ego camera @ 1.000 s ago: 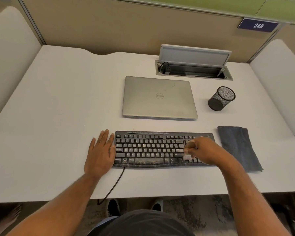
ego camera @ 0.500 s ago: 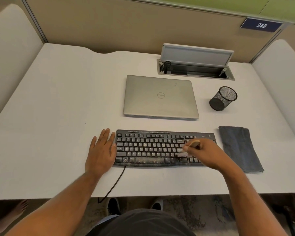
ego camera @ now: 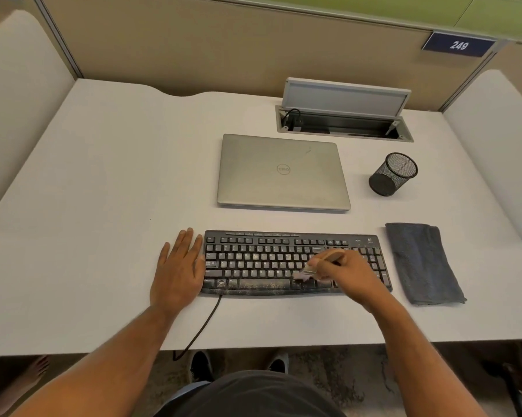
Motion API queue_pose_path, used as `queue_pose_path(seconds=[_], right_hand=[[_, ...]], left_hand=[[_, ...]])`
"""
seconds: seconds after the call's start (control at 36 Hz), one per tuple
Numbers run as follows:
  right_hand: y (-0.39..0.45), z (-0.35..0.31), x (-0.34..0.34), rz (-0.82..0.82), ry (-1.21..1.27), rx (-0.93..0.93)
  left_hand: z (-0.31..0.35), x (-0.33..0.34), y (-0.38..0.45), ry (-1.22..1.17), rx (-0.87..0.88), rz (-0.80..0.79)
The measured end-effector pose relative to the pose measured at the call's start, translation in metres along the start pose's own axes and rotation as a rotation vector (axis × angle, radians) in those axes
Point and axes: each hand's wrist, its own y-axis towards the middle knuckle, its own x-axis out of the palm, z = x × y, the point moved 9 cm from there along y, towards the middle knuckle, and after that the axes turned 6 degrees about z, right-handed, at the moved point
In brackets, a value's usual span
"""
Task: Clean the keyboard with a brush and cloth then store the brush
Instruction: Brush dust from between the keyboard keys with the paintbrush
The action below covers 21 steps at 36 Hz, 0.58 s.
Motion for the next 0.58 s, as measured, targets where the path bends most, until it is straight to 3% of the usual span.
queue_pose_path(seconds=[0.22, 0.58], right_hand=[[-0.001, 0.017, -0.054, 0.224, -0.039, 0.05], [-0.002, 0.016, -0.012, 0.176, -0.071, 0.042]], left_hand=[[-0.002, 0.003, 0.002, 0.014, 0.002, -0.005], [-0.002, 0.003, 0.0, 0.007, 0.0, -0.003]])
